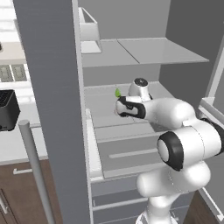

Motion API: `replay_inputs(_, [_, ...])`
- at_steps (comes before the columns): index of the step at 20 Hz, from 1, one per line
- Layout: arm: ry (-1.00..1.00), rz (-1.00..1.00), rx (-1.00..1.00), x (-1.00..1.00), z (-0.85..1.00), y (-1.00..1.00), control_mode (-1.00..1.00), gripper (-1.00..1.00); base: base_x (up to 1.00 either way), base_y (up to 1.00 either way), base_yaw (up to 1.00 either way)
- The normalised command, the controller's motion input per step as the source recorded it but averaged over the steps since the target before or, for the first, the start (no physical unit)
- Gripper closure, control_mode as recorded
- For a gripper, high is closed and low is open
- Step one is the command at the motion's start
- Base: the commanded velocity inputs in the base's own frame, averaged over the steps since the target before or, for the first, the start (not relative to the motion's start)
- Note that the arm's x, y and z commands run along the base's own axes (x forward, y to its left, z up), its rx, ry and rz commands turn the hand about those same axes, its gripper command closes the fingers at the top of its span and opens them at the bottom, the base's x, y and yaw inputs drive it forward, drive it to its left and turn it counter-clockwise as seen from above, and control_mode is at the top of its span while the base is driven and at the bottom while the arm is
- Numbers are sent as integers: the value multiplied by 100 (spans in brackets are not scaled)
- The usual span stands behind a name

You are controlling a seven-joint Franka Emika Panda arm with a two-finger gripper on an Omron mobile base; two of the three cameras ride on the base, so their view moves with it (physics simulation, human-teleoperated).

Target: Take the strawberry from the fridge and place it on top of the pancake, located on the dining counter.

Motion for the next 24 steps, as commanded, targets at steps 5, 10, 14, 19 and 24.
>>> replay_inputs(5, [0,0,0,28,-24,13,-100,-100,0,0,0])
replay_inputs(10, [0,0,0,38,-20,0,-100,-100,0,0,0])
replay_inputs(14, [0,0,0,54,-6,0,-100,-100,0,0,0])
replay_inputs(19, [0,0,0,28,-12,0,-100,-100,0,0,0])
replay_inputs(24, [5,-3,0,-6,-12,0,-100,-100,0,0,0])
